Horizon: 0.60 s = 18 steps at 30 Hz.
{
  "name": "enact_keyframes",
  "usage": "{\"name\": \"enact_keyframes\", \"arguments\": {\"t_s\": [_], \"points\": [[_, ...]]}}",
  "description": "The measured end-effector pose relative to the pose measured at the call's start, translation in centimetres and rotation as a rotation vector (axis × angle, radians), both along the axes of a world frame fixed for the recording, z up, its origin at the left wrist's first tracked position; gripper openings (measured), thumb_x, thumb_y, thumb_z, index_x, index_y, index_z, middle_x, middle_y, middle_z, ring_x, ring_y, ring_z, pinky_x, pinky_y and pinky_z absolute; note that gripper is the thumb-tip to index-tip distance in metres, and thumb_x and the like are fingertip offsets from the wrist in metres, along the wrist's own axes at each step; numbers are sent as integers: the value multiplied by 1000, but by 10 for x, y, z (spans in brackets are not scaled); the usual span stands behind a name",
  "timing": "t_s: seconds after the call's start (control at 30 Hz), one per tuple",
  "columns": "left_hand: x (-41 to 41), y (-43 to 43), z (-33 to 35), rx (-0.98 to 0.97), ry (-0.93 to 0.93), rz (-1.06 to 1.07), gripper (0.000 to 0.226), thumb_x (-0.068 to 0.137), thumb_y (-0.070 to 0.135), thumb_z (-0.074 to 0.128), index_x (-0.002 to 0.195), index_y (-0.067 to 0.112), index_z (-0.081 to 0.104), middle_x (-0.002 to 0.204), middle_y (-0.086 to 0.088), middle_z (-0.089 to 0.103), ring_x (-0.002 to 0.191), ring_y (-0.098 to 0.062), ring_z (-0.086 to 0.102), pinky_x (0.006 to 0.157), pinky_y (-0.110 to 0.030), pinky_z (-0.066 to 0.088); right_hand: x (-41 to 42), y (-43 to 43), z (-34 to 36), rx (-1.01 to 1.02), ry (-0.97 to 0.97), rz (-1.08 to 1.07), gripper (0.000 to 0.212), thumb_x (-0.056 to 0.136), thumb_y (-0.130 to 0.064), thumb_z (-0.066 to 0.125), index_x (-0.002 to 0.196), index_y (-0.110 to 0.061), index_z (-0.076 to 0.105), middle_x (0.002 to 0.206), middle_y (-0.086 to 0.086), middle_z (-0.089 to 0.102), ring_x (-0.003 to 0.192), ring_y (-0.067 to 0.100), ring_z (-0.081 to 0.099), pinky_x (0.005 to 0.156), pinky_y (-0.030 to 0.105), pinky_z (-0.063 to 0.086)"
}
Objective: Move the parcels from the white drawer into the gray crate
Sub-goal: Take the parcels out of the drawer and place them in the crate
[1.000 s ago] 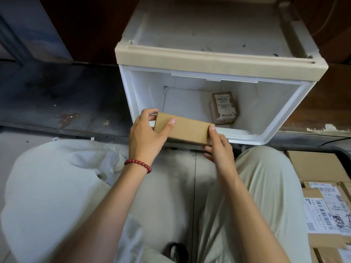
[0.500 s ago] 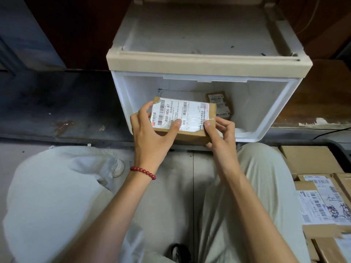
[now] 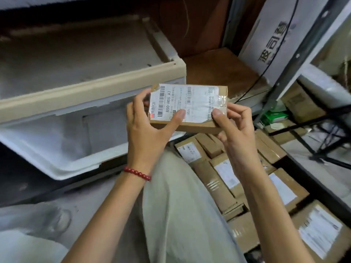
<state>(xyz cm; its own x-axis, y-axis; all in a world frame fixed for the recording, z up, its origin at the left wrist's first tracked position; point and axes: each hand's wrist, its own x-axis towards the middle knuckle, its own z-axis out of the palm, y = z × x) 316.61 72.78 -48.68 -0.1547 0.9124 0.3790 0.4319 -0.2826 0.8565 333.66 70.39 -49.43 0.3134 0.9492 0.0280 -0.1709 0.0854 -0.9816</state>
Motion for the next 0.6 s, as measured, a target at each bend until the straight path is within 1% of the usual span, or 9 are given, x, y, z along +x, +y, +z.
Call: {"name": "enact_keyframes", "arguments": {"t_s": [0.07, 0.17, 0.27, 0.33, 0.4, 0.43, 0.47, 0.53, 0.6], "points": [[24, 9, 5, -1, 33, -83, 73, 73, 49, 75, 134, 29, 40, 127, 4, 44, 110, 2, 50, 81, -8, 49, 25, -4, 5, 10, -20, -52, 38, 87, -26, 68, 119, -16, 50, 126, 6, 59, 108, 15, 64, 87, 38, 56], [59, 21, 9, -9, 75, -195, 70, 76, 47, 74, 136, 31, 40, 122, 9, 42, 103, 10, 46, 79, 0, 42, 63, -13, 6, 10, -40, -140, 31, 89, -27, 66, 116, -21, 52, 124, 1, 60, 113, 14, 61, 92, 40, 55], [94, 25, 9, -22, 120, -304, 71, 79, 44, 73, 140, 29, 40, 125, 6, 45, 103, 8, 44, 81, 4, 34, 100, -25, 3, -23, -47, -237, 24, 91, -30, 65, 113, -29, 55, 125, -4, 60, 116, 10, 59, 98, 43, 51], [118, 25, 6, -34, 142, -382, 71, 81, 38, 73, 142, 26, 39, 129, 2, 45, 103, 12, 41, 78, 9, 30, 122, -36, 1, -41, -63, -313, 23, 91, -29, 65, 112, -30, 56, 125, -6, 60, 117, 8, 58, 98, 42, 51], [140, 24, 0, -59, 160, -458, 70, 82, 35, 72, 143, 24, 38, 132, 0, 45, 106, 8, 41, 78, 9, 31, 142, -46, -2, -57, -68, -385, 21, 91, -28, 64, 111, -30, 56, 123, -8, 61, 115, 6, 59, 97, 39, 52], [150, 24, -4, -76, 159, -503, 70, 83, 36, 72, 144, 25, 38, 133, 0, 45, 111, 5, 41, 82, 5, 36, 151, -52, -4, -67, -67, -415, 20, 92, -28, 63, 111, -30, 57, 122, -9, 62, 114, 5, 60, 94, 36, 52], [160, 23, -8, -95, 158, -547, 70, 83, 37, 71, 144, 25, 38, 134, 0, 46, 116, 0, 43, 88, -5, 44, 159, -58, -7, -75, -64, -443, 20, 92, -27, 63, 111, -30, 57, 120, -10, 62, 112, 4, 61, 90, 31, 53], [177, 20, -17, -127, 180, -624, 70, 83, 39, 70, 144, 26, 38, 134, 1, 48, 122, -8, 47, 98, -32, 49, 173, -69, -14, -94, -64, -495, 22, 92, -25, 63, 113, -27, 57, 120, -8, 62, 109, 4, 62, 83, 25, 54], [191, 16, -27, -157, 199, -684, 70, 84, 39, 70, 144, 26, 38, 133, 3, 50, 119, -7, 50, 99, -35, 48, 184, -82, -23, -135, -82, -541, 24, 91, -25, 64, 114, -27, 56, 122, -5, 61, 108, 4, 62, 82, 24, 54]]}}
